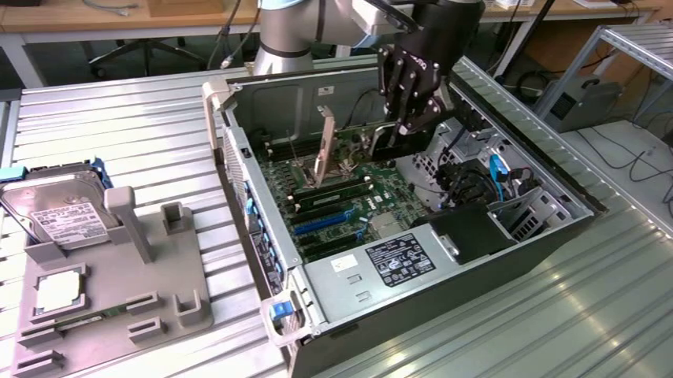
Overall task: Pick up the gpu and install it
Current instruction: 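Insert the gpu into the slot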
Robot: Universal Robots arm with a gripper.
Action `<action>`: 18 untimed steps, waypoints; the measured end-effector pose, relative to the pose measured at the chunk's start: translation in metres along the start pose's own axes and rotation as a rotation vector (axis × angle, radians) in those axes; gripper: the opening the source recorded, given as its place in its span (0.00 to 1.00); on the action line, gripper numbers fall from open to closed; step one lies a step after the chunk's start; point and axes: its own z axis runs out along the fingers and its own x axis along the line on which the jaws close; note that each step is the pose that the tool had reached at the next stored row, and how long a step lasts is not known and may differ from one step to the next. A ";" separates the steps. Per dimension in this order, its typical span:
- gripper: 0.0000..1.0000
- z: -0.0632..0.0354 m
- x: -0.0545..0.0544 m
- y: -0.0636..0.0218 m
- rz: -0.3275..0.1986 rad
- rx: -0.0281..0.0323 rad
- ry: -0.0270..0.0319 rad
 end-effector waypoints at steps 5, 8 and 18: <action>0.27 0.0037 0.000 0.0027 -0.001 0.0016 0.0002; 0.27 0.0097 0.000 0.0053 -0.001 0.0021 -0.0001; 0.27 0.0287 -0.001 0.0165 -0.009 0.0147 -0.0003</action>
